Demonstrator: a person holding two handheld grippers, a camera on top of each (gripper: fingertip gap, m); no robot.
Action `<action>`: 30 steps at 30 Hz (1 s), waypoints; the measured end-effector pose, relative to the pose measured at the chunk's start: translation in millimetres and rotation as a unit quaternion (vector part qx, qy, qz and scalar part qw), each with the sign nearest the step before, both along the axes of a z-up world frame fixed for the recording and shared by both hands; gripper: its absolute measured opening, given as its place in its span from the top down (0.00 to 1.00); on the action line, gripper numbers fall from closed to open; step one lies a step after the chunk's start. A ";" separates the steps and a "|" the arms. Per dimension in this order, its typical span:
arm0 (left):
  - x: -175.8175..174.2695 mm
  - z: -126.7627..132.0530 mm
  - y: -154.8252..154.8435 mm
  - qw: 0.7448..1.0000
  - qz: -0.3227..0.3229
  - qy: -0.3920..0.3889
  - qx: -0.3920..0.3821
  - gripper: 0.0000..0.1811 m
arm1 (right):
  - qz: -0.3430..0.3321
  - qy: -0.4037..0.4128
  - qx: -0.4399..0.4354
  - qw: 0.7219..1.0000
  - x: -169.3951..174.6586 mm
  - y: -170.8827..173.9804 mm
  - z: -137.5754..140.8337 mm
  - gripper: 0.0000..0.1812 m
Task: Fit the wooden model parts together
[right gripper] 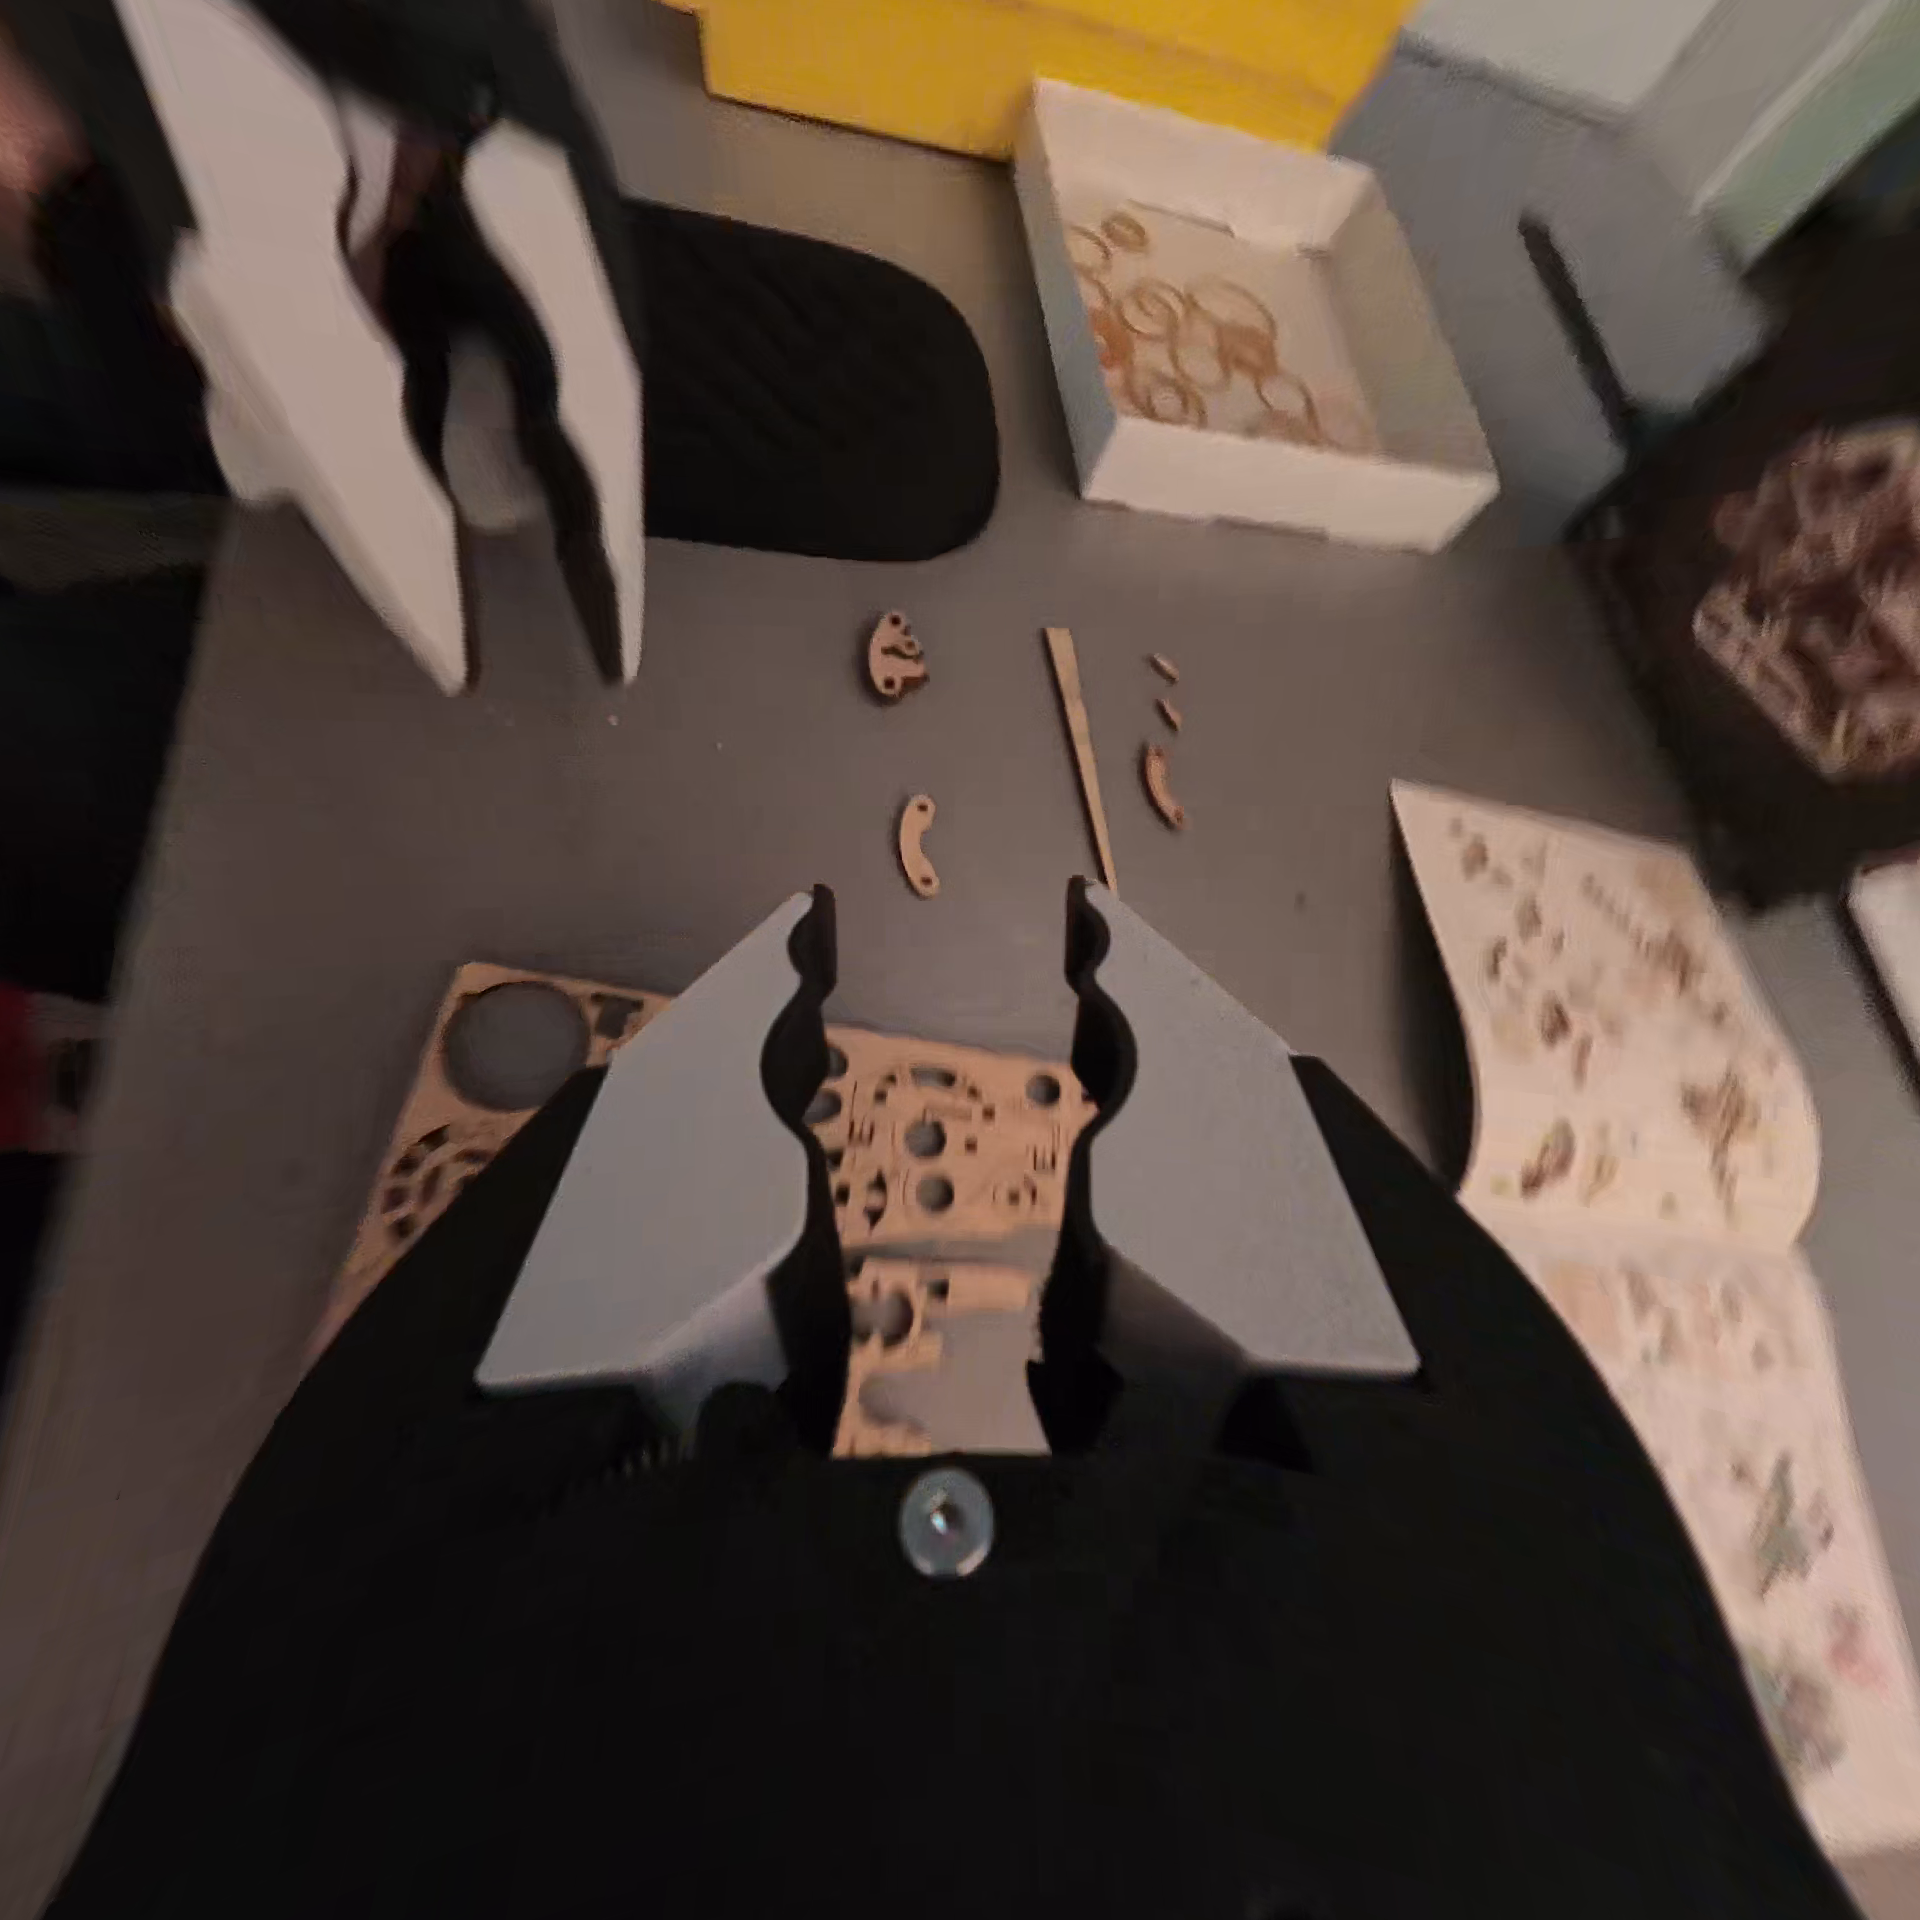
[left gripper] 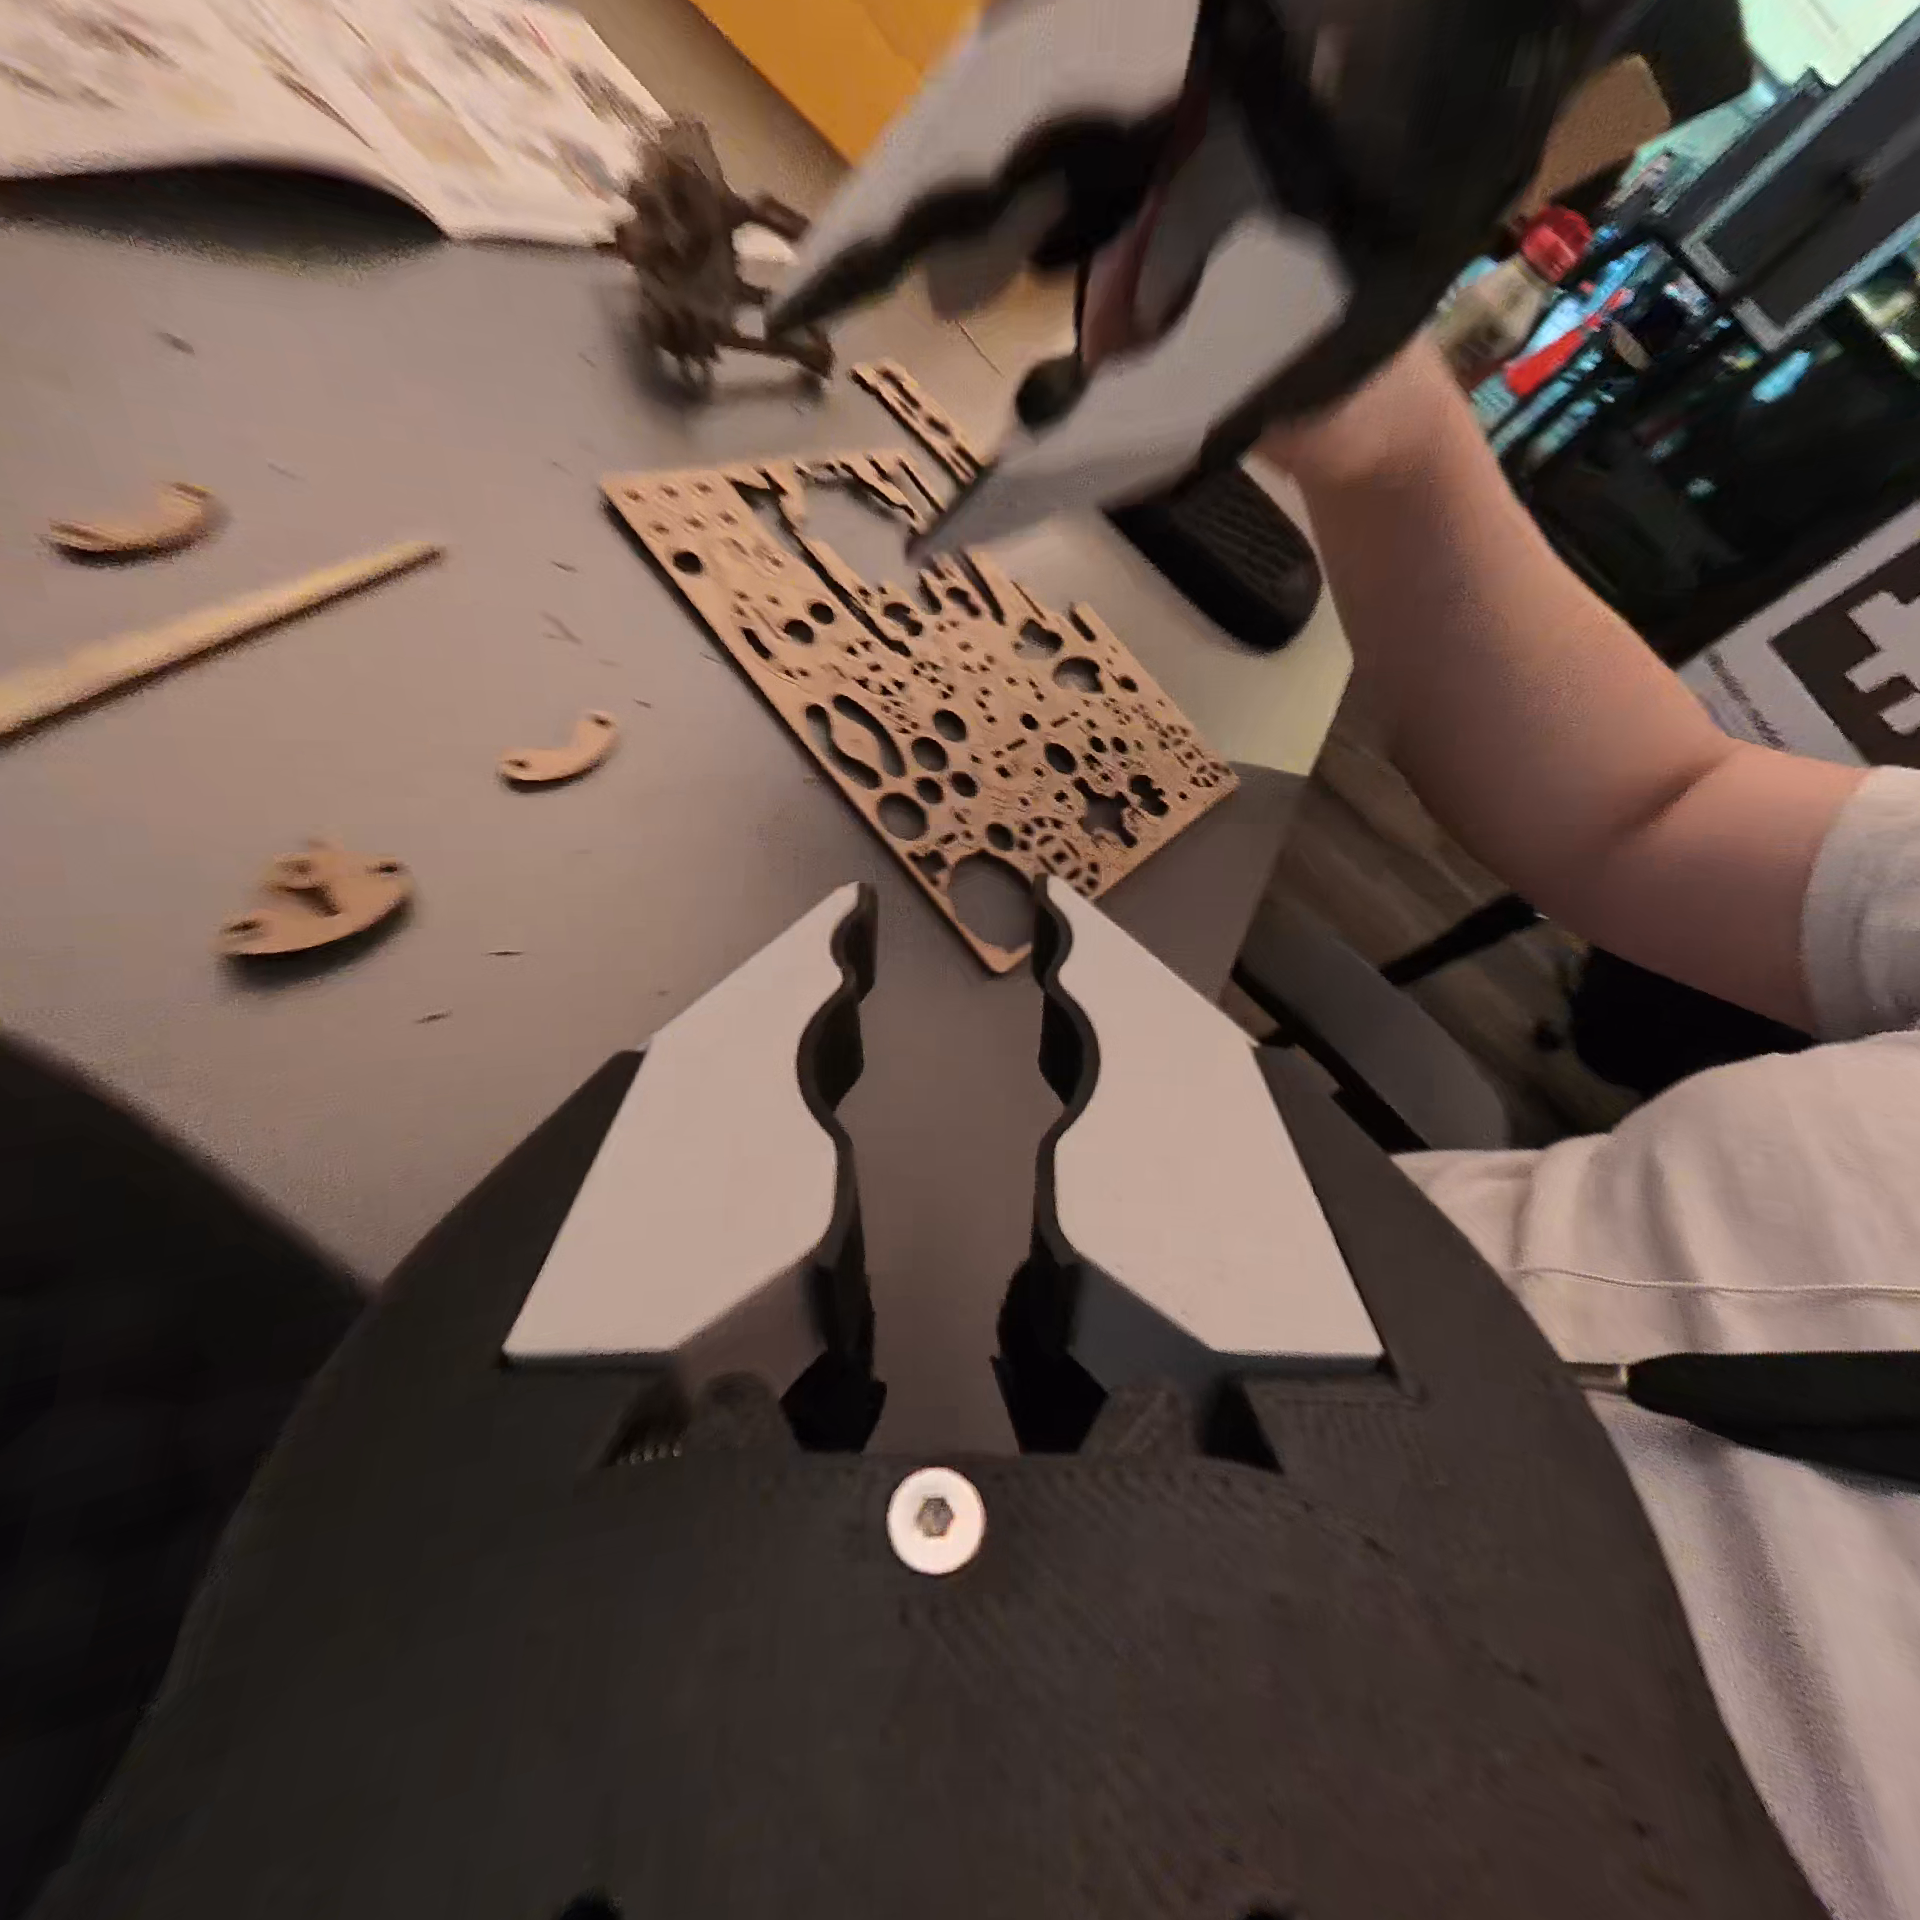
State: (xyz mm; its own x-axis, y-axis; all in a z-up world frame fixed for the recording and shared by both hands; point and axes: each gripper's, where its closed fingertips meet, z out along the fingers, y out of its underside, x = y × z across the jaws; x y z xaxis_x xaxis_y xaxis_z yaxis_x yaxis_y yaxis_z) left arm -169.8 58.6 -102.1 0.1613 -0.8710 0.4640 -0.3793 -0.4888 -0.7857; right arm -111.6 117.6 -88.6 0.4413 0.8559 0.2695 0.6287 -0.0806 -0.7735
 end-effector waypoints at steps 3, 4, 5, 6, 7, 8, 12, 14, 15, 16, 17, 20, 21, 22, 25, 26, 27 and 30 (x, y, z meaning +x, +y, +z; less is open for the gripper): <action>-18.7 13.8 13.6 0.999 0.033 -0.006 0.025 0.84 | 0.044 -0.049 0.001 0.998 -28.3 4.4 -38.5 0.78; -24.0 16.6 15.5 0.999 0.041 -0.008 0.029 0.84 | 0.051 -0.052 -0.025 0.997 -34.7 5.8 -48.1 0.79; -29.0 18.4 16.9 0.998 0.050 -0.010 0.032 0.84 | 0.050 -0.054 -0.039 0.997 -38.2 10.3 -53.7 0.81; -33.7 19.3 17.1 0.998 0.056 -0.012 0.032 0.84 | 0.048 -0.059 -0.047 0.996 -39.0 15.6 -58.3 0.82; -37.9 19.6 15.9 0.998 0.059 -0.013 0.031 0.84 | 0.046 -0.067 -0.060 0.995 -38.2 19.4 -62.9 0.82; -42.1 18.7 14.4 0.998 0.061 -0.011 0.030 0.84 | 0.043 -0.070 -0.077 0.994 -37.1 22.1 -67.0 0.82; -56.3 11.0 12.4 0.997 0.071 0.008 0.038 0.84 | 0.059 -0.027 -0.184 0.981 -40.6 14.2 -71.9 0.96; -58.4 7.1 13.7 0.996 0.072 0.014 0.044 0.84 | 0.043 0.002 -0.233 0.971 -39.4 14.1 -70.5 0.97; -57.6 5.4 15.0 0.996 0.070 0.017 0.049 0.84 | 0.043 0.026 -0.260 0.964 -40.5 11.1 -66.5 0.97; -55.5 4.2 16.1 0.996 0.066 0.021 0.057 0.83 | 0.053 0.065 -0.285 0.955 -45.0 5.1 -57.4 0.97; -52.0 4.3 16.9 0.995 0.058 0.024 0.072 0.82 | 0.071 0.109 -0.316 0.940 -50.7 -4.1 -44.4 0.97; -34.2 14.2 18.0 0.986 0.022 0.024 0.161 0.80 | 0.129 0.208 -0.399 0.884 -60.9 -33.5 -1.9 0.97; -26.5 20.3 15.0 0.982 0.000 0.017 0.190 0.80 | 0.153 0.227 -0.426 0.862 -62.0 -44.8 10.5 0.97; -19.2 26.7 10.2 0.976 -0.027 0.007 0.215 0.81 | 0.169 0.239 -0.446 0.846 -62.3 -53.7 19.8 0.97; -5.1 36.4 2.3 0.958 -0.092 0.000 0.273 0.83 | 0.192 0.264 -0.489 0.808 -60.7 -70.7 38.1 0.97; -2.2 37.4 0.7 0.952 -0.107 0.003 0.286 0.83 | 0.201 0.273 -0.505 0.794 -59.8 -76.3 43.3 0.97; 0.7 39.7 -2.4 0.948 -0.120 -0.001 0.294 0.83 | 0.202 0.278 -0.514 0.785 -59.0 -79.1 45.4 0.98; 7.1 48.2 -18.2 0.941 -0.160 -0.032 0.295 0.87 | 0.194 0.285 -0.531 0.774 -56.8 -82.0 43.8 0.97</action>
